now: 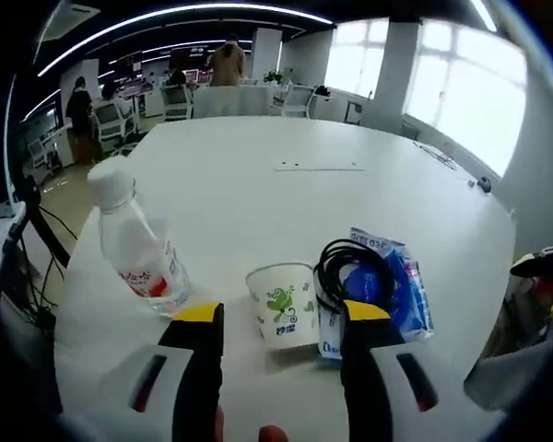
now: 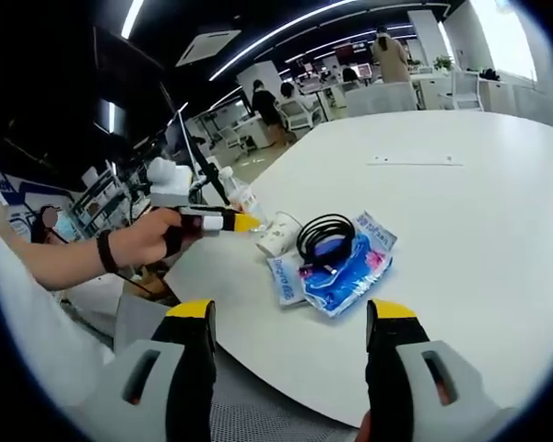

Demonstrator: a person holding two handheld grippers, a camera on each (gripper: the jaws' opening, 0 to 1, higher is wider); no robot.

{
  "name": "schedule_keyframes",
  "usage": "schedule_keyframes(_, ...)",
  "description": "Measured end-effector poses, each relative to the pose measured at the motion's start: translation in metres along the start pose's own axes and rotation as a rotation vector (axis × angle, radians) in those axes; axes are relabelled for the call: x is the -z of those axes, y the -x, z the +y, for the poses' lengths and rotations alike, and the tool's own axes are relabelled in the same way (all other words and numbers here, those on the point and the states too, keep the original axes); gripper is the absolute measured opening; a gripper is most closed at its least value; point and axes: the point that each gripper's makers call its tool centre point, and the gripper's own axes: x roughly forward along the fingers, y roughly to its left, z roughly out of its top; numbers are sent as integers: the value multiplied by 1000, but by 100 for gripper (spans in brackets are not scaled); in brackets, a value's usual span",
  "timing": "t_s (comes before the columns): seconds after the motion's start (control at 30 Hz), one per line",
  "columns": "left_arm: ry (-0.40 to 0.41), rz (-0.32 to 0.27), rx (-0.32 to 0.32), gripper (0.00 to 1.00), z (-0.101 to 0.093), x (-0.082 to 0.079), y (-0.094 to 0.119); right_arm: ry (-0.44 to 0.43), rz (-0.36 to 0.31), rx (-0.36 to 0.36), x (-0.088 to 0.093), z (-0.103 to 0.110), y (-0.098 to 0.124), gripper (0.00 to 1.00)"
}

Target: Arrange the tabletop items into an orderly group along one side of the table until the central work area is clear of visible clutter.

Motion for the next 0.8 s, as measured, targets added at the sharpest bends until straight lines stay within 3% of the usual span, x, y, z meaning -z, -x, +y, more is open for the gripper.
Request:
schedule_keyframes(0.53, 22, 98, 15, 54, 5, 13, -24, -45, -10, 20, 6, -11, 2, 66)
schedule_keyframes(0.8, 70, 175, 44, 57, 0, 23, -43, -52, -2, 21, 9, -15, 1, 66)
